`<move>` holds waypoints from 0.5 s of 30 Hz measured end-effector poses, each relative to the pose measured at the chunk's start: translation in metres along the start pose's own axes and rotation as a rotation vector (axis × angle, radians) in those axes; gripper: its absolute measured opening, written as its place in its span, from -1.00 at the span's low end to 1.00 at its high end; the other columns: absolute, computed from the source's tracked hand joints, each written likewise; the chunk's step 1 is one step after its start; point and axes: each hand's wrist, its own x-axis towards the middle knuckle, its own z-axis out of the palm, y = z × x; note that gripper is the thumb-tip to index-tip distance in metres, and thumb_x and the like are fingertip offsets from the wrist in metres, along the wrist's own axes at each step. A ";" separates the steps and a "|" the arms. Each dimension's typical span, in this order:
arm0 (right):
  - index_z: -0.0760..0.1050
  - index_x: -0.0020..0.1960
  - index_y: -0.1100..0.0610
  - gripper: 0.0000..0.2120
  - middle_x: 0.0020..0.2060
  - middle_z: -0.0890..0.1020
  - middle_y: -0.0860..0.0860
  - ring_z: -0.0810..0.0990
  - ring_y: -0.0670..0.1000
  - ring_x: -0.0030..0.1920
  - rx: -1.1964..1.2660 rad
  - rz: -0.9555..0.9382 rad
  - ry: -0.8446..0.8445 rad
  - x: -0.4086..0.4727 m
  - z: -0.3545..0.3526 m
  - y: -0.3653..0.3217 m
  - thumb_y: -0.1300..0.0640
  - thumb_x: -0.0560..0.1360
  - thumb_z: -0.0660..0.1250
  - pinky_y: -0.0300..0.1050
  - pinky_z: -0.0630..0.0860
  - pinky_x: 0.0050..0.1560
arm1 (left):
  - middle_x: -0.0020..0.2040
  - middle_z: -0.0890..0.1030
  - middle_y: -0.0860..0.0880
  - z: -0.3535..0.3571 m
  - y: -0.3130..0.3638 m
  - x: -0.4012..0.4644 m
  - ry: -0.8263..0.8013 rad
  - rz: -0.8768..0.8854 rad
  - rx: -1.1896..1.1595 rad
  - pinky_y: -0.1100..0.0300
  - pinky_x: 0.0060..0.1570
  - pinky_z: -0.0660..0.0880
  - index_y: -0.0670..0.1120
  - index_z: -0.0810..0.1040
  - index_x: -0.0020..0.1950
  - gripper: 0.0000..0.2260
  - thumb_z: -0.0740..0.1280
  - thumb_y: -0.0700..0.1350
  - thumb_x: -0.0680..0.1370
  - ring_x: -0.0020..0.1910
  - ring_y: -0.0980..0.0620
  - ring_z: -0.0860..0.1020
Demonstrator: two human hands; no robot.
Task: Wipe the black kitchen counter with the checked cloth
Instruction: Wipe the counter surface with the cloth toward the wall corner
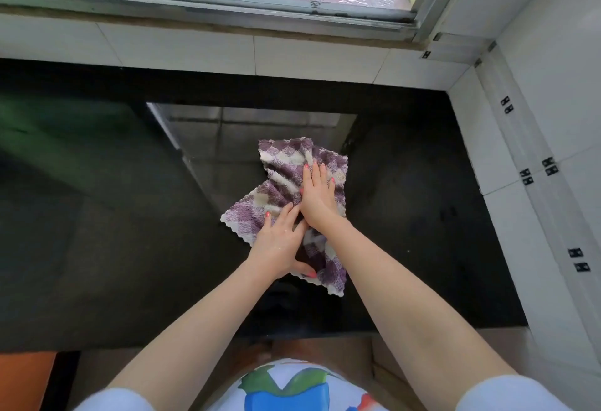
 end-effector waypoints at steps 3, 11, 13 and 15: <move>-0.22 0.56 0.17 -0.28 0.57 -0.20 0.12 -0.29 0.11 0.55 0.000 -0.025 0.012 -0.011 0.003 0.003 0.41 0.57 0.13 0.06 -0.25 0.52 | 0.59 -0.15 -0.07 0.005 0.003 -0.010 -0.011 0.014 0.008 -0.15 0.49 -0.08 -0.10 -0.08 0.58 0.04 0.39 0.34 0.34 0.56 -0.08 -0.19; -0.22 0.57 0.16 -0.31 0.57 -0.21 0.09 -0.29 0.09 0.55 -0.020 -0.059 -0.004 -0.042 0.010 0.007 0.40 0.58 0.09 0.04 -0.27 0.53 | 0.58 -0.14 -0.11 0.018 0.016 -0.033 0.000 0.046 0.023 -0.21 0.50 -0.04 -0.12 -0.07 0.57 0.01 0.36 0.34 0.36 0.56 -0.11 -0.18; -0.20 0.57 0.16 -0.34 0.57 -0.19 0.09 -0.28 0.08 0.56 -0.006 -0.081 -0.008 -0.046 0.012 0.010 0.38 0.59 0.06 0.03 -0.28 0.52 | 0.58 -0.13 -0.12 0.020 0.019 -0.034 -0.002 0.057 0.020 -0.22 0.49 -0.05 -0.11 -0.05 0.57 -0.01 0.37 0.32 0.37 0.56 -0.12 -0.18; -0.18 0.57 0.16 -0.38 0.57 -0.17 0.10 -0.27 0.09 0.56 0.003 -0.097 -0.014 -0.048 0.014 0.013 0.36 0.60 0.02 0.02 -0.28 0.52 | 0.58 -0.13 -0.13 0.021 0.021 -0.033 -0.010 0.060 0.017 -0.23 0.46 -0.06 -0.11 -0.04 0.57 -0.02 0.38 0.31 0.37 0.56 -0.13 -0.18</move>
